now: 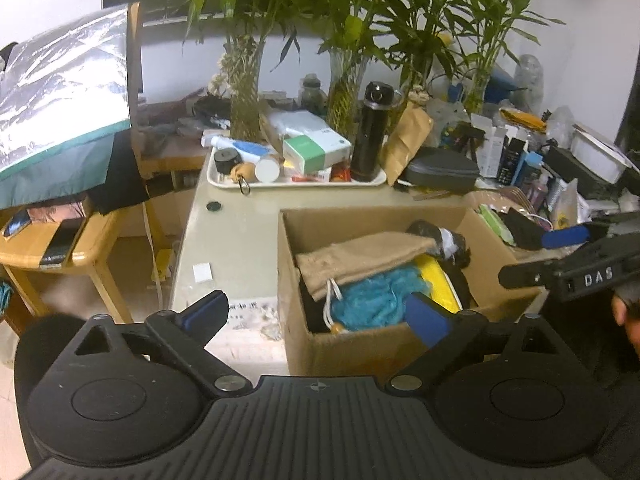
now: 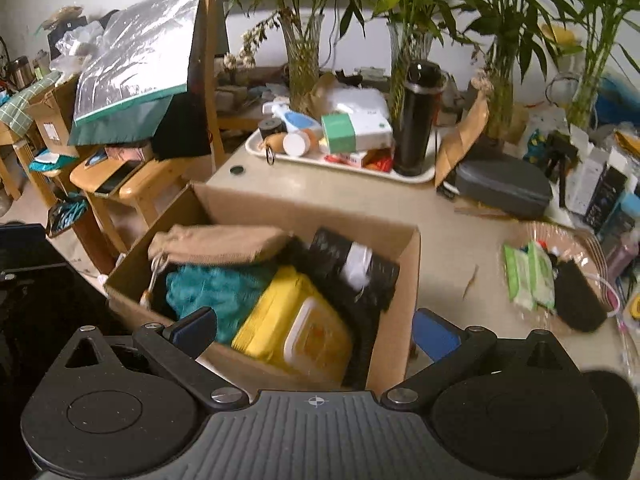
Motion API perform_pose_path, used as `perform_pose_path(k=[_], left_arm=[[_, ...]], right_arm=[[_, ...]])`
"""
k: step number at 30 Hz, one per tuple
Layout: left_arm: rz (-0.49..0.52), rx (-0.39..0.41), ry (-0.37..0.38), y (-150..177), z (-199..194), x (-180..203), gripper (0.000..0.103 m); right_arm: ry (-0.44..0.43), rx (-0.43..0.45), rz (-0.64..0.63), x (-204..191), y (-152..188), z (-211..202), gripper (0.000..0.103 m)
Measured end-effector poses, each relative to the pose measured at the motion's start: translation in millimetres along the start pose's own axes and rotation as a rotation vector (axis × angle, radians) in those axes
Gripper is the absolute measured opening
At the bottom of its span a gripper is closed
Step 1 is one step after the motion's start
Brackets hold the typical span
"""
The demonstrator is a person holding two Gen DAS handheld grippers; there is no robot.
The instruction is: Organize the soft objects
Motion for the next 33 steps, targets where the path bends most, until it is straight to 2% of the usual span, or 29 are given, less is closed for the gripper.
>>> perform_pose_path(k=[4, 7, 15, 19, 24, 33], left_arm=[[-0.006, -0.039, 0.012, 5.4, 5.5, 4.6, 0.103], [0.002, -0.053, 0.020, 12.1, 9.0, 9.5, 0.103], [0.010, -0.060, -0.041, 18.4, 12.5, 19.5, 0.103], [-0.002, -0.083, -0.090, 17.0, 14.7, 19.0, 0.103], [0.044, -0.126, -0.104, 17.4, 19.7, 21.9, 0.103], [0.056, -0.149, -0.112, 17.7, 22.9, 24.6, 0.103]], right_arm=[[0.024, -0.032, -0.001, -5.5, 15.2, 1.5, 0.103], [0.042, -0.055, 0.006, -8.9, 26.2, 2.5, 0.103], [0.055, -0.100, 0.027, -10.3, 47.3, 10.4, 0.103], [0.049, -0.097, 0.034, -10.6, 51.7, 12.1, 0.103], [0.046, -0.098, 0.048, -9.9, 52.5, 13.0, 0.103], [0.055, -0.099, 0.061, -6.9, 52.2, 14.0, 0.103]])
Point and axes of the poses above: each gripper's, at about its wrist camera, not at the fingertips, and z roughly the way its jaws point, x to its right, y to its underside, the point moved 2 cm from there along z, roughly the way its jaws point, and after that the axes turned 15 degrees about -x, right-handed, at the moved point
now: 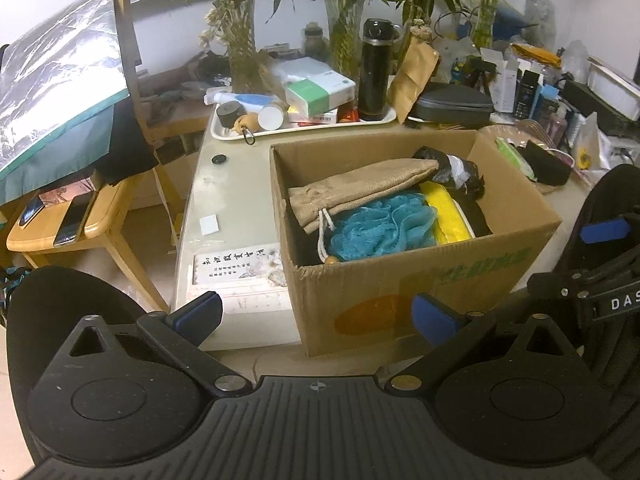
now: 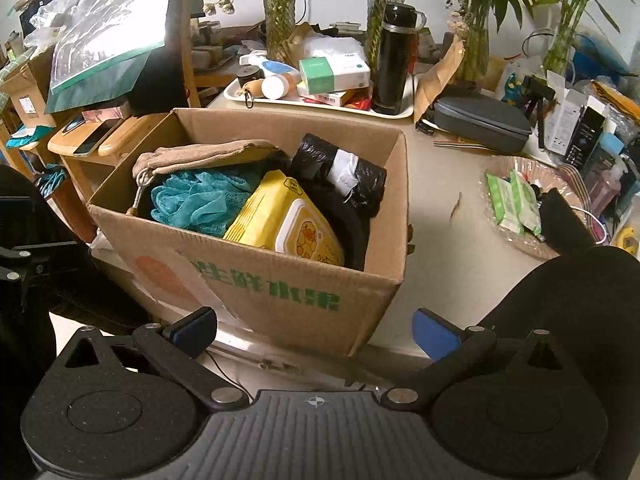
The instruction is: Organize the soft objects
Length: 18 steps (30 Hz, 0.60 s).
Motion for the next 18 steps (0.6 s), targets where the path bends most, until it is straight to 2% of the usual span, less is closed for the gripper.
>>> perform_pose_path(k=[18], left_arm=[[-0.001, -0.046, -0.001, -1.4, 5.6, -3.5, 0.103]], right_arm=[[-0.020, 0.022, -0.007, 6.2, 2.5, -3.9, 0.103]])
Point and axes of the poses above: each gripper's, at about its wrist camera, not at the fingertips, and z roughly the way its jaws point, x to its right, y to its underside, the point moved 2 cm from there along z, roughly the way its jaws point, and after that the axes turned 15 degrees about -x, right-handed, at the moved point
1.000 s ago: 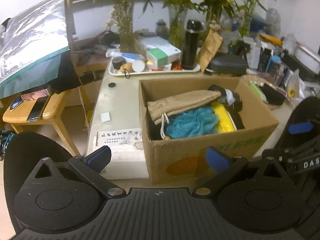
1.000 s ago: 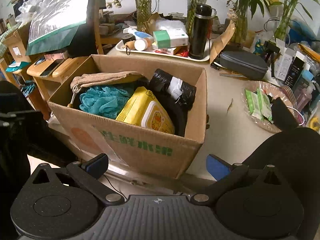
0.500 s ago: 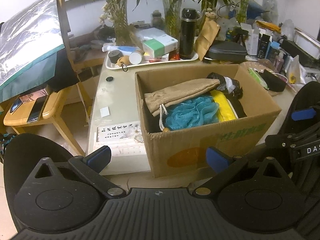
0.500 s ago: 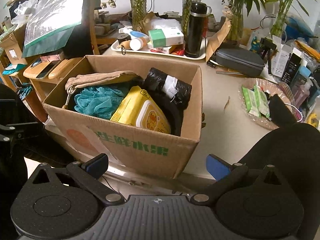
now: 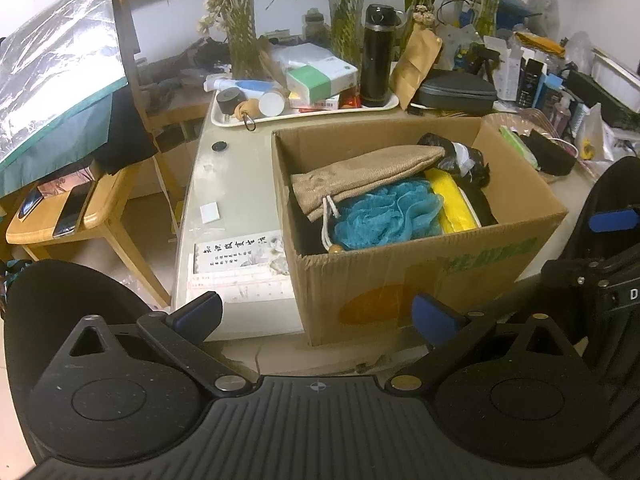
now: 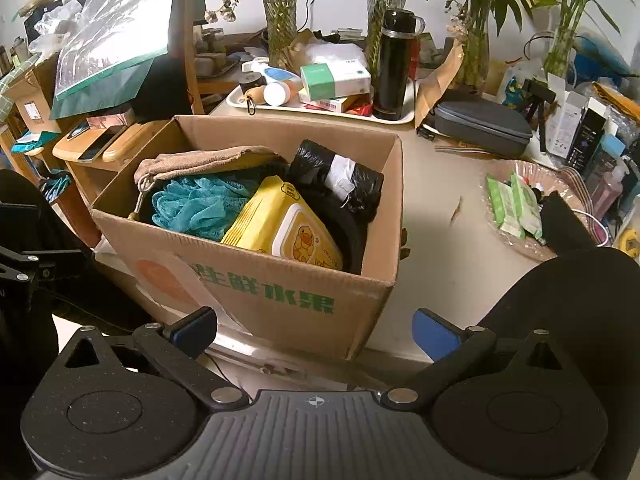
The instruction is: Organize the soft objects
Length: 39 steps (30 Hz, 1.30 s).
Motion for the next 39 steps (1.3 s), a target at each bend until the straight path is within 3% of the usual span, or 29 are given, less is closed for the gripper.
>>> perform_pose_path(k=[39], left_arm=[[0.016, -0.023, 0.017, 0.5, 2.9, -4.5, 0.103]], right_arm=[[-0.052, 0.027, -0.004, 5.9, 1.9, -7.1, 0.103]])
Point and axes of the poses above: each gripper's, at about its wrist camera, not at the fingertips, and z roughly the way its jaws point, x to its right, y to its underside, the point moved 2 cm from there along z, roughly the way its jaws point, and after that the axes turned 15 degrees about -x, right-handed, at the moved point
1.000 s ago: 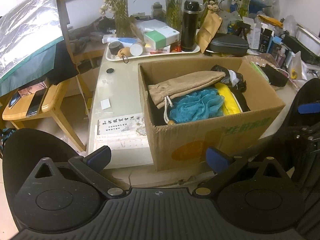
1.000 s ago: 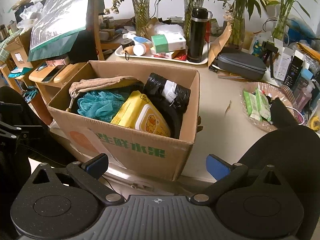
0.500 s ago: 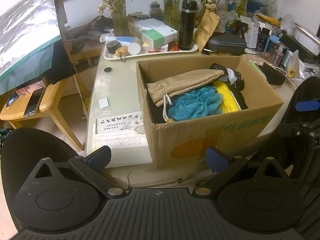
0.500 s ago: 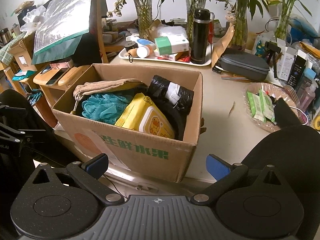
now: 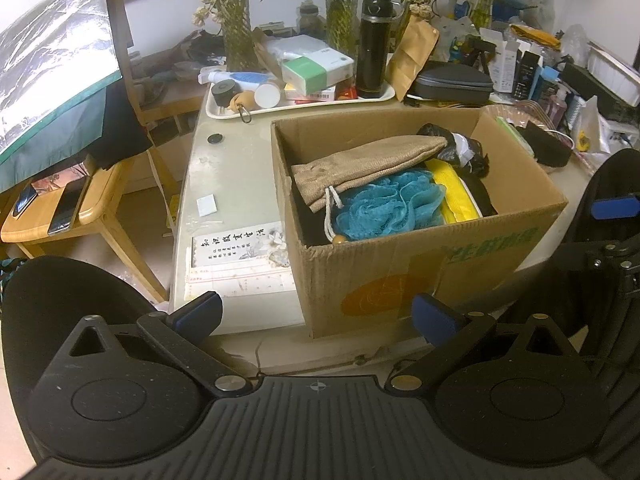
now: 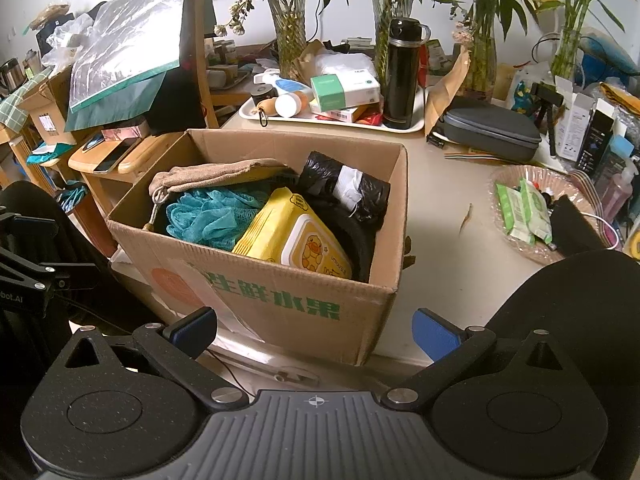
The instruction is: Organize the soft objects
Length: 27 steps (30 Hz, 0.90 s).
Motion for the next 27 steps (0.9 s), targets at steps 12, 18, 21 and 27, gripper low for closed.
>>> perform_pose_path(k=[12, 18, 21, 27], left_arm=[[0.001, -0.001, -0.002, -0.7, 0.4, 0.2, 0.103], [0.002, -0.002, -0.003, -1.0, 0.9, 0.1, 0.103], [0.002, -0.003, -0.003, -1.0, 0.8, 0.3, 0.103], [0.001, -0.005, -0.001, -1.0, 1.6, -0.2, 0.103]], right_arm=[[-0.004, 0.001, 0.000, -1.6, -1.0, 0.8, 0.103], [-0.005, 0.002, 0.001, -2.6, -1.3, 1.3, 0.103], [-0.006, 0.001, 0.001, -1.4, -0.8, 1.0, 0.103], [-0.006, 0.001, 0.002, -1.5, -0.8, 1.3, 0.103]])
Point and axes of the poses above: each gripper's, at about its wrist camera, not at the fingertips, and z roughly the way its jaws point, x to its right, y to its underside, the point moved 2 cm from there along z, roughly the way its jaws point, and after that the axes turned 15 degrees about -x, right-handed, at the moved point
